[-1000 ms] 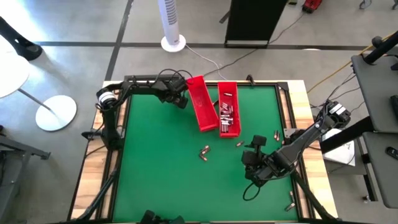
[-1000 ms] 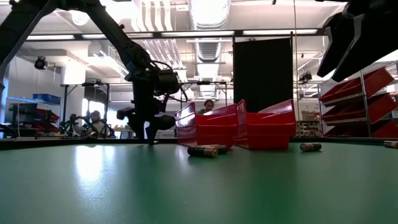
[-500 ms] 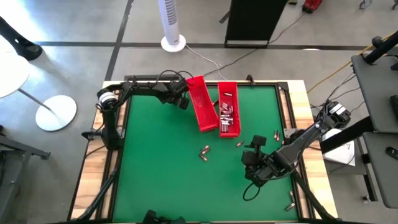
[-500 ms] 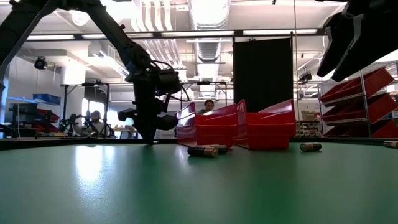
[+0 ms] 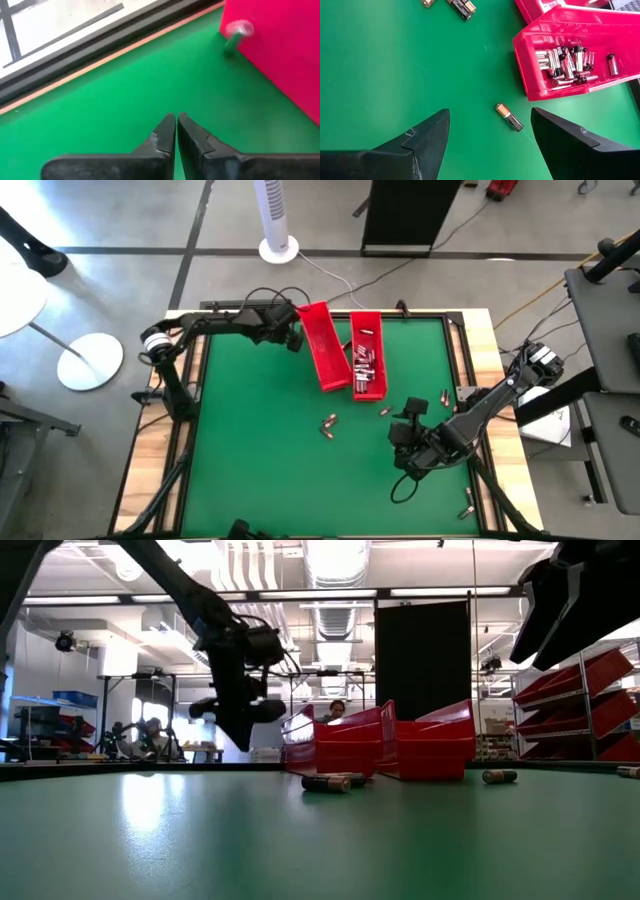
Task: Sort batteries
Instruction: Put the silver battery into the right red bin
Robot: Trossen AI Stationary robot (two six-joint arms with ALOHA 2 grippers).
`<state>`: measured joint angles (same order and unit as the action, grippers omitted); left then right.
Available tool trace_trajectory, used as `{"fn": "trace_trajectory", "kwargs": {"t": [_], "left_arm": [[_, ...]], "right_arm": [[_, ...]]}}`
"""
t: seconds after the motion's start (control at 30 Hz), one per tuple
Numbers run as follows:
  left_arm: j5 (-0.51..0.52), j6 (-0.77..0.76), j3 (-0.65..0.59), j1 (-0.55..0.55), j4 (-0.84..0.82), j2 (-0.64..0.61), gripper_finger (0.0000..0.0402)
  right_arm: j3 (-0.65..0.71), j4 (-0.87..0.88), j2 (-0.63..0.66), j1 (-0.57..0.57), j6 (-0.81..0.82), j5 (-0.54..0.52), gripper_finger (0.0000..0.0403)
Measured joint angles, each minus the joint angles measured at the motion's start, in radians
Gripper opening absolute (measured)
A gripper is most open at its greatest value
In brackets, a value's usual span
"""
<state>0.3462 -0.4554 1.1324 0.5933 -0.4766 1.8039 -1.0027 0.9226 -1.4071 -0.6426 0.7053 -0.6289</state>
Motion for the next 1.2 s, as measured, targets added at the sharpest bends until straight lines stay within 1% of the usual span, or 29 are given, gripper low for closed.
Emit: {"fn": "trace_trajectory", "kwargs": {"t": [0.23,0.33,0.43,0.53,0.6,0.7,0.87,0.97,1.1,1.2], "left_arm": [[0.003,0.003,-0.059,-0.025,0.006,-0.123,0.0002],[0.008,-0.014,-0.080,-0.027,0.016,-0.156,0.0001],[0.008,-0.030,-0.083,-0.028,0.034,-0.160,0.0001],[0.009,-0.046,-0.083,-0.030,0.083,-0.141,0.0001],[0.011,-0.079,-0.083,-0.029,0.114,-0.121,0.0007],[0.006,-0.124,-0.083,-0.020,0.139,-0.083,0.0032],[0.002,-0.174,-0.083,-0.005,0.166,-0.025,0.0093],[-0.024,-0.174,-0.083,-0.002,0.199,0.005,0.0127],[-0.038,-0.152,-0.079,-0.002,0.234,0.030,0.0153],[-0.049,-0.195,-0.069,0.006,0.226,0.040,0.0164]], "right_arm": [[0.000,-0.005,0.000,0.000,-0.004,0.000,0.0255],[0.000,-0.018,0.000,0.000,-0.012,0.000,0.0249],[0.000,-0.025,0.000,0.002,-0.012,-0.001,0.0247],[0.000,-0.033,0.000,0.002,-0.012,-0.002,0.0251],[0.000,-0.042,0.000,0.002,-0.012,-0.002,0.0255],[0.000,-0.043,0.000,0.002,-0.012,-0.002,0.0261],[0.000,-0.043,0.000,0.002,-0.011,-0.001,0.0269],[0.000,-0.043,0.000,0.002,-0.010,-0.001,0.0272],[0.000,-0.044,0.000,0.002,-0.010,-0.001,0.0267],[0.000,-0.044,0.000,0.002,-0.010,-0.001,0.0261]]}}
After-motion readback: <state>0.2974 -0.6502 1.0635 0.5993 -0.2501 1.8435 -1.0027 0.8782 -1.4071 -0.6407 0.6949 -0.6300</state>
